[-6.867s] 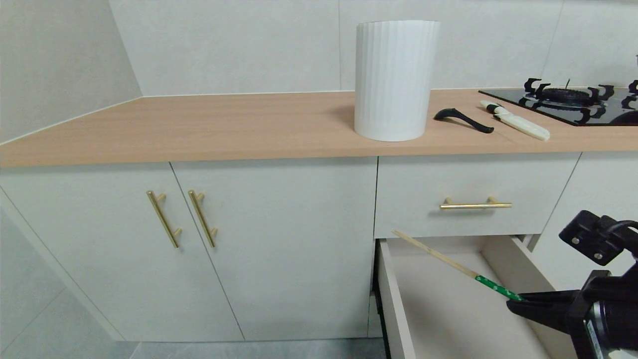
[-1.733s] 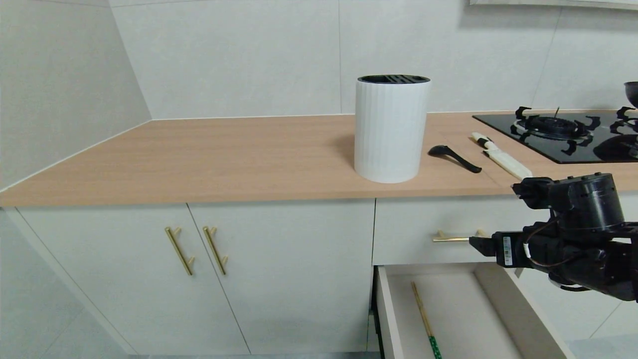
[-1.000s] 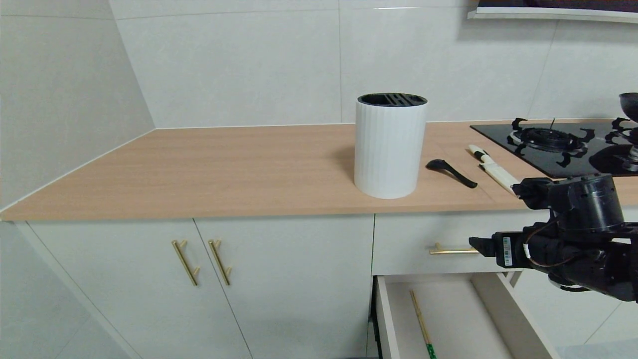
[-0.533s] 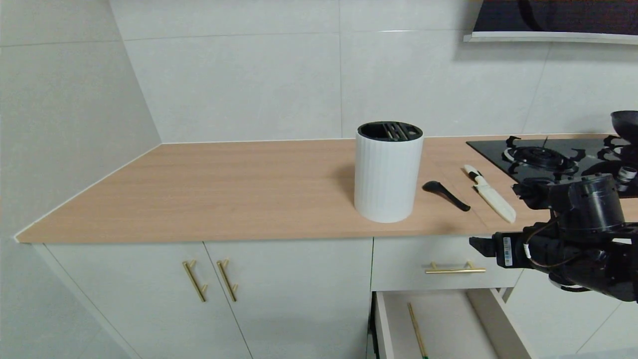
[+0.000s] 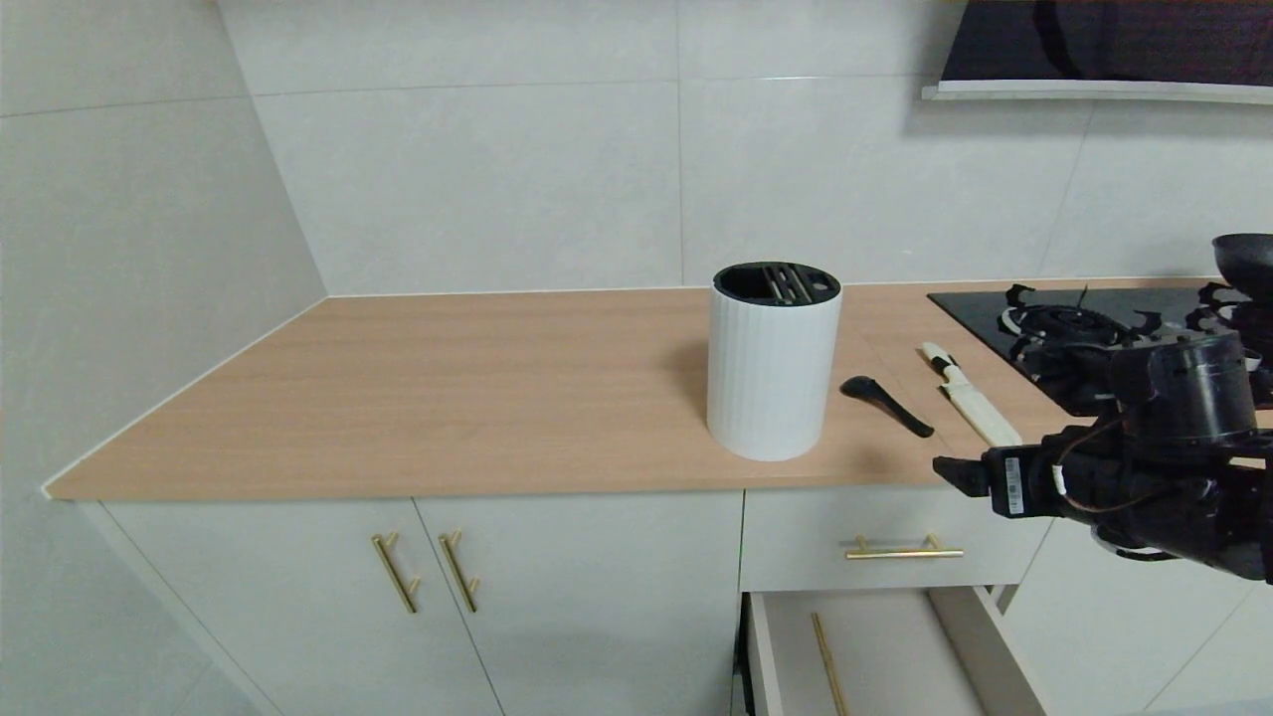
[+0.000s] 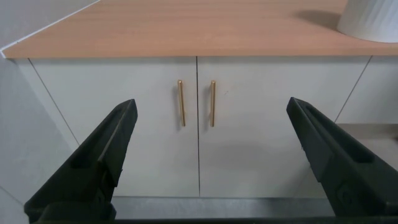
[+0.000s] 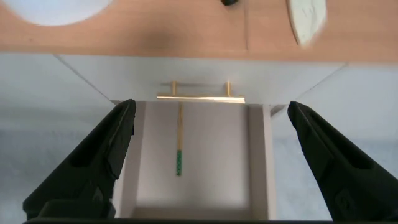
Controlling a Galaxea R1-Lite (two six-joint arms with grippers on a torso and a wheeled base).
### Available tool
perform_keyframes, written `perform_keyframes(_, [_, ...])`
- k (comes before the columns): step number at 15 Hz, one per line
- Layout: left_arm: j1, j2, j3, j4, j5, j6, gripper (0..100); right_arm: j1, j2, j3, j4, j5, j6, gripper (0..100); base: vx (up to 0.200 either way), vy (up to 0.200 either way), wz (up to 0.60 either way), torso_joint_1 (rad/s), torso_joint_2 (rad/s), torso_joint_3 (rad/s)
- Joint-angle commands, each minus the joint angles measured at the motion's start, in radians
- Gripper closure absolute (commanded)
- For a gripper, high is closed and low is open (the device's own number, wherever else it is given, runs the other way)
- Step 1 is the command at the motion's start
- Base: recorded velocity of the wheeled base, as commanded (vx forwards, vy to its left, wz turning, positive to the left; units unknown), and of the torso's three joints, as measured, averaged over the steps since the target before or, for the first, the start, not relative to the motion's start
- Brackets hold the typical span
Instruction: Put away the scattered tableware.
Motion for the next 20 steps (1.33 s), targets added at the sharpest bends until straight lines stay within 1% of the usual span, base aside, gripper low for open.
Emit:
perform_keyframes(1, [0.0, 0.0, 0.0, 0.0, 0.001, 0.0, 0, -0.058, 0.046, -0.036, -0.042, 0.076, -0.03, 0, 0.0, 0.0, 0.0, 0.0, 0.0, 0.0])
perform_keyframes(3, [0.0, 0.0, 0.0, 0.0, 0.001, 0.0, 0, -0.121, 0.09, -0.087, -0.067, 0.187, -0.09, 0, 0.0, 0.0, 0.0, 0.0, 0.0, 0.0])
perform_keyframes(4, [0.0, 0.0, 0.0, 0.0, 0.001, 0.0, 0, -0.142, 0.119, -0.125, -0.074, 0.254, -0.091, 0, 0.0, 0.0, 0.0, 0.0, 0.0, 0.0])
perform_keyframes(5, [0.0, 0.0, 0.0, 0.0, 0.001, 0.0, 0, -0.154, 0.147, -0.165, -0.082, 0.291, -0.091, 0, 0.0, 0.0, 0.0, 0.0, 0.0, 0.0])
perform_keyframes(8, [0.0, 0.0, 0.0, 0.0, 0.001, 0.0, 0, -0.176, 0.268, -0.306, -0.083, 0.317, -0.113, 0, 0.0, 0.0, 0.0, 0.0, 0.0, 0.0])
perform_keyframes(9, [0.0, 0.002, 0.0, 0.0, 0.001, 0.0, 0, -0.185, 0.312, -0.349, -0.103, 0.331, -0.119, 0, 0.0, 0.0, 0.0, 0.0, 0.0, 0.0])
perform_keyframes(10, [0.0, 0.002, 0.0, 0.0, 0.001, 0.0, 0, -0.187, 0.342, -0.365, -0.126, 0.34, -0.122, 0, 0.0, 0.0, 0.0, 0.0, 0.0, 0.0])
perform_keyframes(12, [0.0, 0.0, 0.0, 0.0, 0.001, 0.0, 0, -0.205, 0.426, -0.389, -0.229, 0.389, -0.16, 0, 0.0, 0.0, 0.0, 0.0, 0.0, 0.0])
perform_keyframes(16, [0.0, 0.002, 0.0, 0.0, 0.001, 0.0, 0, -0.213, 0.472, -0.371, -0.243, 0.472, -0.182, 0, 0.0, 0.0, 0.0, 0.0, 0.0, 0.0])
perform_keyframes(20, [0.0, 0.002, 0.0, 0.0, 0.001, 0.0, 0, -0.216, 0.523, -0.384, -0.248, 0.477, -0.185, 0, 0.0, 0.0, 0.0, 0.0, 0.0, 0.0])
